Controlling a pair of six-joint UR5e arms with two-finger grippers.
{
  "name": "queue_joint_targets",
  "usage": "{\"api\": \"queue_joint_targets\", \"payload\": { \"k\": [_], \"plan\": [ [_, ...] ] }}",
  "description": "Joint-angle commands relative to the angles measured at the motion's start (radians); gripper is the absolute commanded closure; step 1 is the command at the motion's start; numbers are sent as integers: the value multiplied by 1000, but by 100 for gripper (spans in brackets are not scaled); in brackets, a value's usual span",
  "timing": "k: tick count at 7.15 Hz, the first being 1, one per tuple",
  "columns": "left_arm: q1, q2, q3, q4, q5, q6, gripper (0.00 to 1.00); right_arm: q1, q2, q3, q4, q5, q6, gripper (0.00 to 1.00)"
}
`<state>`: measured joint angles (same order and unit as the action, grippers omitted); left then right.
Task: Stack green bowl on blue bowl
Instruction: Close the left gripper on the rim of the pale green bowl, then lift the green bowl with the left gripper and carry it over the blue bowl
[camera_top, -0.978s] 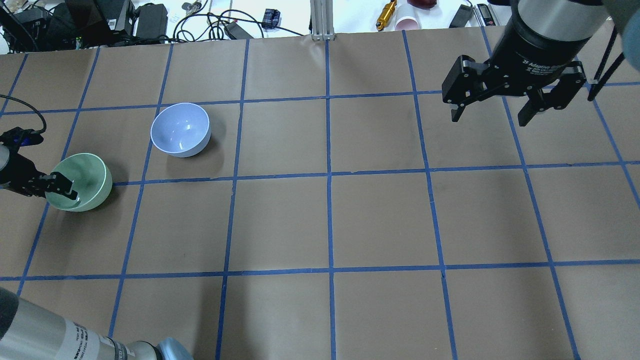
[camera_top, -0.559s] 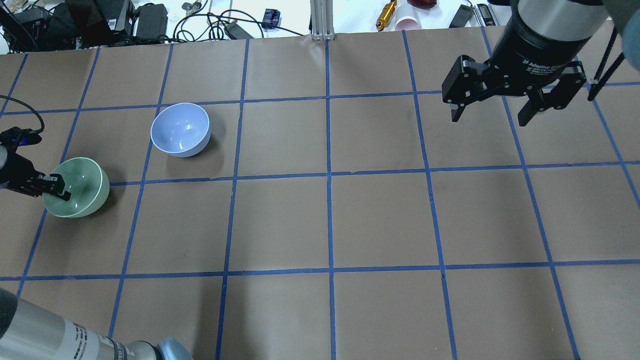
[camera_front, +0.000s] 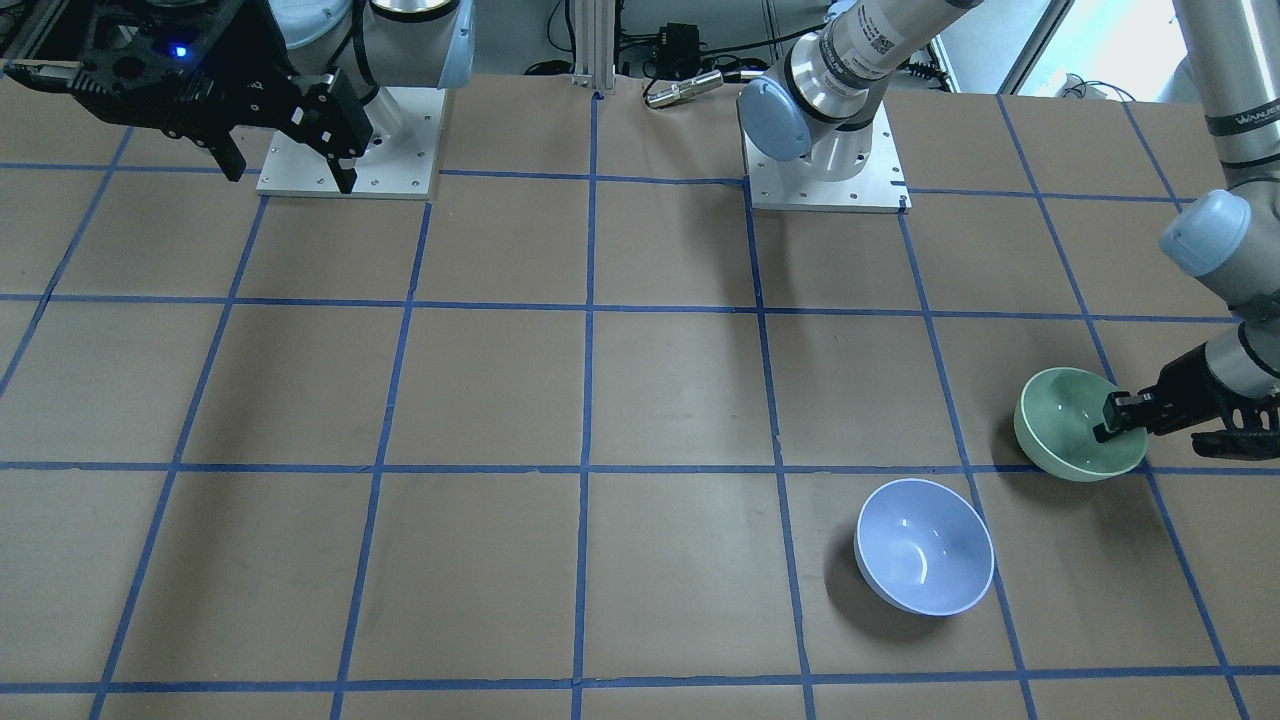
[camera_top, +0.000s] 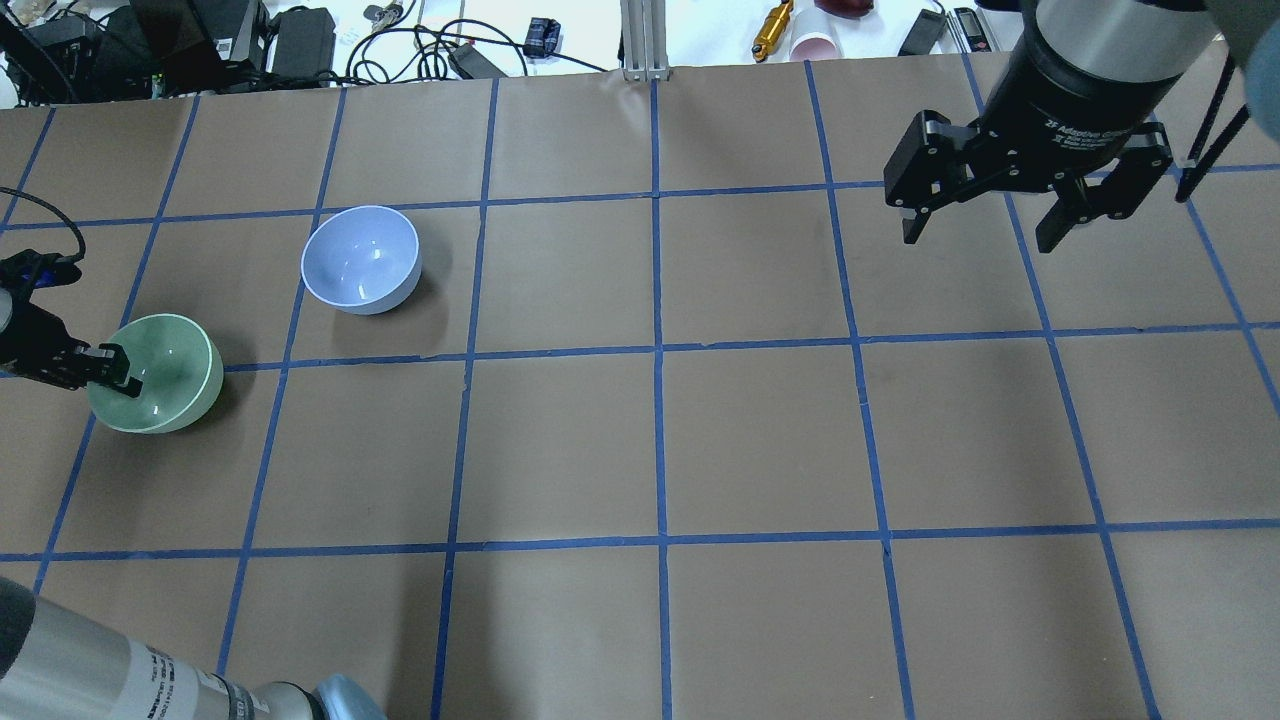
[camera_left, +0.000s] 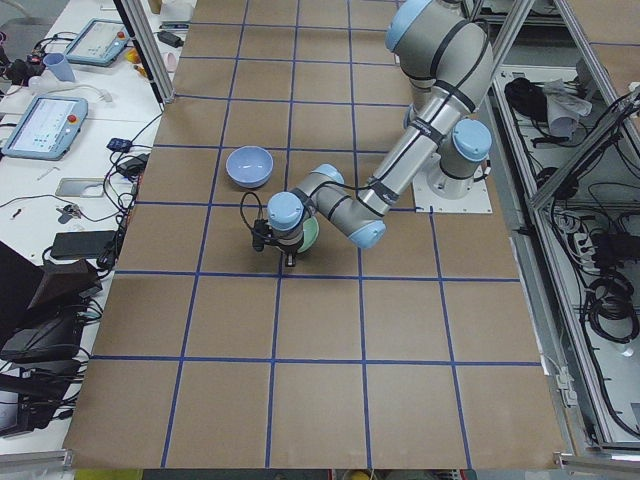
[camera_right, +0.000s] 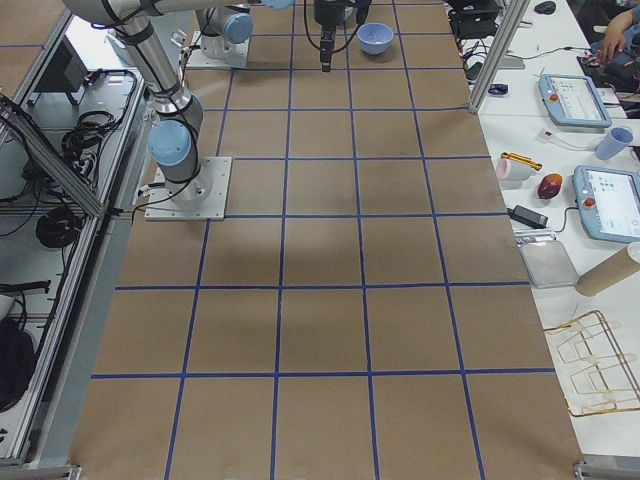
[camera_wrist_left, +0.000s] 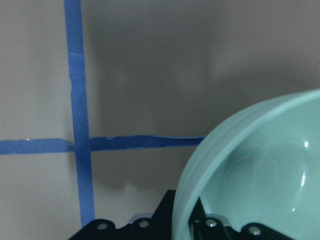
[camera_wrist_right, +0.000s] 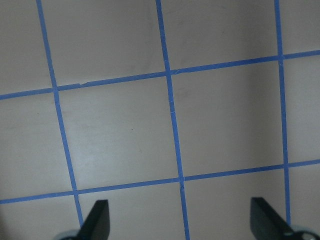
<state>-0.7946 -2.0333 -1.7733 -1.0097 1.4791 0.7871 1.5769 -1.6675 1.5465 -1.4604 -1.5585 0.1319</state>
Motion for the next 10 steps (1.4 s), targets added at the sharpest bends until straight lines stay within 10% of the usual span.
{"api": "queue_joint_targets", "payload": {
  "k": [1,8,10],
  "plan": [
    [0,2,2,-1,0,-5,100,0,0,0,2,0,0,0],
    [-34,62,125,-171,-45,-15,100,0,0,0,0,0,0,0],
    [-40,50,204,-257,-207,-87,100,0,0,0,0,0,0,0]
  ]
}}
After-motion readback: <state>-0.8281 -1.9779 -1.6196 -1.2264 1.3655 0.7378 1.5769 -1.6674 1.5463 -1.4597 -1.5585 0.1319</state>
